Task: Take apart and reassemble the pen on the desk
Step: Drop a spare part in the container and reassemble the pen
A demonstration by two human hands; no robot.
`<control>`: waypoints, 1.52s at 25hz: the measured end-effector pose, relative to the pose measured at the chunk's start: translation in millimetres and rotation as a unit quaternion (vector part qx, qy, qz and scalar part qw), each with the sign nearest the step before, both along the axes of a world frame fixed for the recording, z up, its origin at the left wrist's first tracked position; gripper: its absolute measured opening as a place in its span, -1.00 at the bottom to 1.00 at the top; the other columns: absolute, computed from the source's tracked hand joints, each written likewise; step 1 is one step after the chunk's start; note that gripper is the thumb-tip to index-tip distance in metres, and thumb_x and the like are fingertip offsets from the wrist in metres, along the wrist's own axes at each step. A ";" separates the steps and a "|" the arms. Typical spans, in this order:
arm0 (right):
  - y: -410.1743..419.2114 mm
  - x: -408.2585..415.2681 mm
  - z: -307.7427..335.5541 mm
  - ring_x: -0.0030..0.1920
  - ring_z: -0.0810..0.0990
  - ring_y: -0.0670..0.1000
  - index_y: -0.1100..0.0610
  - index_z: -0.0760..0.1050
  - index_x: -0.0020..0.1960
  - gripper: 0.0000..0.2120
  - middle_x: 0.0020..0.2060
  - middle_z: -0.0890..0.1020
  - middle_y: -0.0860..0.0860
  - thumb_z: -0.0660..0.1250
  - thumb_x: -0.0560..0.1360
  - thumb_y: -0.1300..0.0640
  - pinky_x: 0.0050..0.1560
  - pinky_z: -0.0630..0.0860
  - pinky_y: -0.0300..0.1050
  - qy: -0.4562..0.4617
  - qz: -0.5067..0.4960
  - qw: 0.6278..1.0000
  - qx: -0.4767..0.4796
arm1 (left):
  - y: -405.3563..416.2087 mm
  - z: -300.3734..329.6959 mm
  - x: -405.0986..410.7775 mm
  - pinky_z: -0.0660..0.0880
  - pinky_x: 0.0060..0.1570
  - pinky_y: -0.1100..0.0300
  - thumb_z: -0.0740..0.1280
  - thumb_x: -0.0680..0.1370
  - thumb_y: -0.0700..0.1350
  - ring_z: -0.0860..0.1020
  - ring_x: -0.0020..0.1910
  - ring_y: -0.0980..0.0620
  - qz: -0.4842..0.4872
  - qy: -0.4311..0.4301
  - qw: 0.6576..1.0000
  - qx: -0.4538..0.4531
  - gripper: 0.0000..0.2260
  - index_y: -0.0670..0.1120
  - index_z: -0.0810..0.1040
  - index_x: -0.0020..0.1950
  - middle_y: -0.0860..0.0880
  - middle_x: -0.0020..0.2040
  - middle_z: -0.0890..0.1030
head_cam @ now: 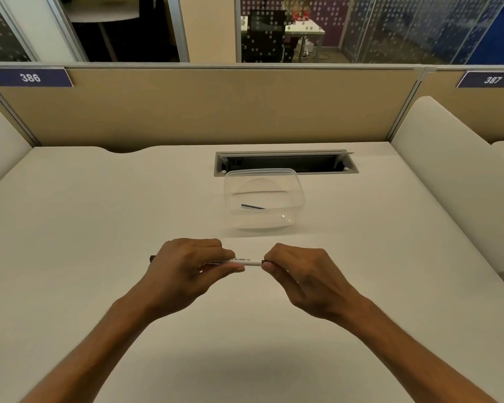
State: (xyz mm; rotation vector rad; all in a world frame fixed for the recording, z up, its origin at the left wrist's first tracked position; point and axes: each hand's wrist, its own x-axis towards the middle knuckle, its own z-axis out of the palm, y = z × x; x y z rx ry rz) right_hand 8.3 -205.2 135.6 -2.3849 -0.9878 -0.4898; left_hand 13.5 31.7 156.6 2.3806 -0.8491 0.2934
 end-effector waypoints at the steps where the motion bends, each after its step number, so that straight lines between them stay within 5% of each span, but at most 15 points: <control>1: -0.1 -0.9 0.7 -0.43 0.35 -0.02 0.16 0.47 -0.14 -0.74 -0.37 0.50 -0.03 0.14 0.62 0.07 -0.46 0.32 -0.13 0.037 0.002 0.999 0.030 | -0.9 1.4 -0.5 0.20 -0.46 0.29 0.28 0.54 0.15 0.31 -0.43 0.21 -0.003 -0.003 1.000 -0.004 -0.76 0.05 0.65 -0.13 0.21 -0.40 0.34; 4: 6.8 -5.1 1.2 -0.46 0.43 0.01 0.07 0.36 -0.25 -0.71 -0.47 0.46 -0.08 0.12 0.63 0.05 -0.42 0.37 -0.11 0.205 0.003 0.966 0.157 | -3.1 6.9 -2.4 0.24 -0.52 0.27 0.29 0.54 0.12 0.32 -0.46 0.15 0.003 -0.062 0.998 0.018 -0.75 0.01 0.66 -0.14 0.20 -0.41 0.39; 8: 18.1 -5.5 6.1 -0.58 0.34 0.02 0.06 0.22 -0.41 -0.63 -0.53 0.23 -0.09 0.13 0.57 0.07 -0.45 0.34 -0.19 0.547 0.008 0.747 0.376 | -3.1 9.7 -3.7 0.23 -0.62 0.20 0.34 0.56 0.01 0.35 -0.53 -0.02 -0.001 -0.212 0.965 0.157 -0.79 -0.09 0.64 -0.14 0.00 -0.42 0.46; 10: 16.9 -4.5 7.2 -0.56 0.31 0.02 0.08 0.25 -0.42 -0.61 -0.53 0.22 -0.06 0.13 0.59 0.09 -0.44 0.34 -0.20 0.600 -0.008 0.701 0.386 | -2.3 9.0 -3.3 0.23 -0.62 0.20 0.34 0.56 0.00 0.36 -0.53 -0.02 -0.005 -0.226 0.960 0.167 -0.79 -0.11 0.64 -0.14 -0.01 -0.42 0.45; 12: 15.6 -5.6 6.0 -0.53 0.39 0.02 0.09 0.31 -0.37 -0.62 -0.53 0.30 -0.07 0.12 0.62 0.08 -0.41 0.37 -0.18 0.524 -0.015 0.781 0.341 | -1.4 7.6 -1.9 0.32 -0.63 0.16 0.30 0.58 0.03 0.42 -0.50 -0.04 -0.008 -0.189 0.972 0.141 -0.76 -0.09 0.65 -0.12 0.01 -0.39 0.51; 14: 13.5 -7.0 2.5 -0.46 0.48 0.01 0.06 0.37 -0.26 -0.71 -0.48 0.42 -0.08 0.12 0.62 0.03 -0.39 0.40 -0.15 0.309 -0.038 0.924 0.221 | -0.4 7.7 -1.2 0.37 -0.61 0.12 0.29 0.57 0.06 0.45 -0.49 -0.04 0.003 -0.142 0.985 0.097 -0.74 -0.07 0.66 -0.11 0.04 -0.37 0.54; 16: 8.8 -4.9 1.2 -0.42 0.47 0.00 0.07 0.44 -0.14 -0.78 -0.38 0.50 -0.08 0.13 0.61 0.02 -0.42 0.42 -0.06 0.089 -0.046 0.992 0.071 | 0.7 8.1 0.1 0.37 -0.58 0.13 0.29 0.54 0.10 0.41 -0.49 0.02 0.020 -0.103 0.993 0.049 -0.73 -0.04 0.67 -0.13 0.08 -0.37 0.53; 19: 3.9 0.8 3.3 -0.41 0.43 0.02 0.17 0.53 -0.08 -0.77 -0.31 0.55 -0.01 0.17 0.61 0.09 -0.50 0.35 -0.09 -0.042 -0.013 0.999 0.005 | 2.7 7.3 0.4 0.35 -0.54 0.13 0.32 0.52 0.11 0.35 -0.45 0.12 0.018 -0.060 0.998 -0.002 -0.75 -0.02 0.67 -0.14 0.10 -0.38 0.49; 23: 3.3 1.9 3.9 -0.42 0.39 0.01 0.21 0.52 -0.13 -0.77 -0.35 0.53 0.00 0.19 0.61 0.13 -0.47 0.33 -0.11 -0.030 0.018 0.998 0.050 | 1.5 6.8 -2.3 0.24 -0.51 0.25 0.37 0.51 0.07 0.28 -0.44 0.16 0.006 -0.084 0.996 -0.021 -0.79 -0.03 0.67 -0.16 0.11 -0.39 0.48; 26: 11.1 -3.6 5.8 -0.51 0.43 0.04 0.07 0.44 -0.26 -0.73 -0.49 0.44 -0.07 0.18 0.61 0.09 -0.47 0.35 -0.15 0.147 0.019 0.973 0.177 | 3.2 3.9 -2.4 0.30 -0.56 0.21 0.39 0.52 0.02 0.36 -0.48 0.06 0.007 -0.147 0.989 0.002 -0.82 -0.07 0.66 -0.14 0.05 -0.40 0.51; 29: 20.9 -4.4 10.9 -0.61 0.37 0.04 0.08 0.33 -0.39 -0.63 -0.56 0.27 -0.09 0.16 0.60 0.09 -0.48 0.36 -0.25 0.462 0.040 0.815 0.349 | 7.6 0.8 -2.9 0.35 -0.60 0.12 0.40 0.53 -0.02 0.42 -0.50 -0.06 0.005 -0.219 0.973 0.067 -0.83 -0.12 0.63 -0.11 -0.02 -0.40 0.52; 31: 21.6 -3.2 13.4 -0.61 0.38 0.03 0.08 0.34 -0.42 -0.61 -0.57 0.25 -0.07 0.15 0.58 0.08 -0.47 0.34 -0.24 0.518 0.043 0.782 0.345 | 8.5 0.9 -4.3 0.35 -0.60 0.13 0.40 0.53 -0.01 0.43 -0.50 -0.05 0.001 -0.218 0.972 0.084 -0.82 -0.12 0.64 -0.12 -0.01 -0.39 0.53; 33: 20.3 -2.4 12.5 -0.54 0.45 0.04 0.05 0.37 -0.39 -0.62 -0.57 0.35 -0.09 0.15 0.60 0.03 -0.43 0.37 -0.19 0.430 0.019 0.860 0.275 | 8.3 3.9 -4.2 0.33 -0.59 0.18 0.36 0.54 0.03 0.40 -0.49 0.01 0.010 -0.172 0.982 0.077 -0.80 -0.08 0.65 -0.12 0.04 -0.38 0.52; 35: 17.5 -3.4 12.2 -0.47 0.48 0.03 0.02 0.41 -0.27 -0.69 -0.50 0.49 -0.05 0.12 0.60 -0.04 -0.40 0.42 -0.04 0.243 -0.030 0.960 0.139 | 7.5 8.7 -3.0 0.25 -0.55 0.29 0.28 0.55 0.13 0.35 -0.47 0.13 0.037 -0.103 0.992 0.070 -0.74 0.00 0.64 -0.12 0.13 -0.36 0.50; 38: 11.1 -0.8 14.1 -0.42 0.46 0.01 0.08 0.49 -0.07 -0.79 -0.33 0.57 -0.06 0.15 0.60 0.01 -0.46 0.42 -0.02 0.031 -0.026 0.999 -0.012 | 9.0 6.8 -1.2 0.29 -0.50 0.23 0.15 0.54 0.26 0.34 -0.44 0.18 0.054 -0.011 0.997 0.061 -0.66 0.09 0.61 -0.12 0.22 -0.37 0.43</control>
